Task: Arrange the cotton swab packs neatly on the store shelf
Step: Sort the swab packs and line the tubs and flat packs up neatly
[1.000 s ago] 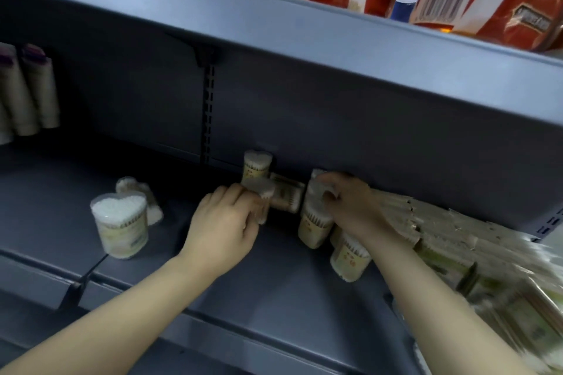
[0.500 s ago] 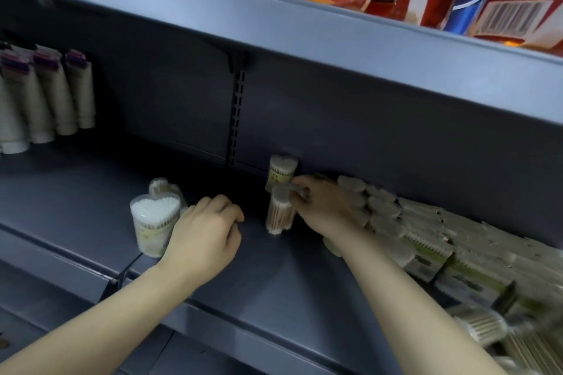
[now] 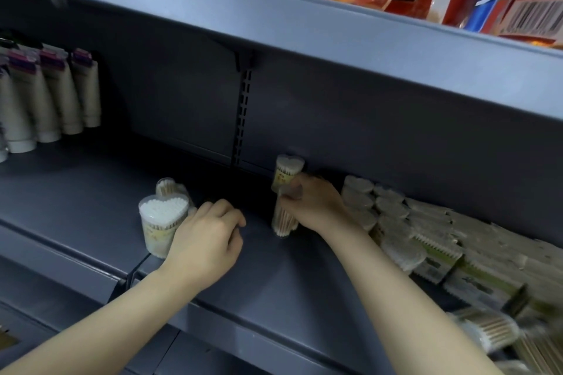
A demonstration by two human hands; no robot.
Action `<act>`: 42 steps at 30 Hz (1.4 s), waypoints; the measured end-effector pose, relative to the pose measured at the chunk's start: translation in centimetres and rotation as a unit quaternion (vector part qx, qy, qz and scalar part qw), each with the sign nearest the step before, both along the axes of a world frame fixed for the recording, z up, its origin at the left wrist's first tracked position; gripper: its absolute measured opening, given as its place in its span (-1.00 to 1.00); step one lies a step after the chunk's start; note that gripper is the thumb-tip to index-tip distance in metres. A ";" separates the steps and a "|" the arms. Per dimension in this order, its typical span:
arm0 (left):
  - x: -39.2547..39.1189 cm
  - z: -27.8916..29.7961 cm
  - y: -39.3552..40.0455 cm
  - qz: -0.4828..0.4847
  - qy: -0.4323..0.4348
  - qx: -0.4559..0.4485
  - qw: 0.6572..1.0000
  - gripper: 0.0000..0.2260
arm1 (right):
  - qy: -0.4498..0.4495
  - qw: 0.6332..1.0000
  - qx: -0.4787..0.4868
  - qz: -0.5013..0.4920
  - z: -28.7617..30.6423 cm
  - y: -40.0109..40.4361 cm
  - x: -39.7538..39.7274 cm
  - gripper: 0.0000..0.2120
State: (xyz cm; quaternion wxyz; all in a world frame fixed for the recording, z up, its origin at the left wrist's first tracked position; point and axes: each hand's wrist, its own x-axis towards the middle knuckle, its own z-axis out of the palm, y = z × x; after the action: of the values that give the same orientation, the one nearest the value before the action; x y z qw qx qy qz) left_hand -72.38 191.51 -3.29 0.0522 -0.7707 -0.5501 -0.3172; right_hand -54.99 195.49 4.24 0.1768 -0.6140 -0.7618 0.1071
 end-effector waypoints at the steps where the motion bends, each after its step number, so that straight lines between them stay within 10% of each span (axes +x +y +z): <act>1: 0.0 0.0 -0.1 -0.001 0.001 -0.004 1.000 -0.75 | -0.008 1.000 -0.007 0.006 0.1 -0.1 -0.2 -0.74; 23: 0.0 0.1 -0.7 0.015 -0.008 -0.152 0.988 -0.81 | 0.150 0.986 -0.063 0.034 0.3 0.1 2.6 -0.65; 42: 9.6 2.4 -0.7 -0.203 -0.047 -0.256 0.944 -0.67 | 0.212 0.959 -0.153 0.113 2.8 -4.9 13.5 -0.54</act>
State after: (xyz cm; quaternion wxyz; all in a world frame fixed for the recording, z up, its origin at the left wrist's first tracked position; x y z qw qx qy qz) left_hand -62.77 190.77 -0.86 -0.2383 -0.8376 -0.4466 -0.2054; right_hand -41.49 190.63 7.08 0.2246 -0.5071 -0.7457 0.3692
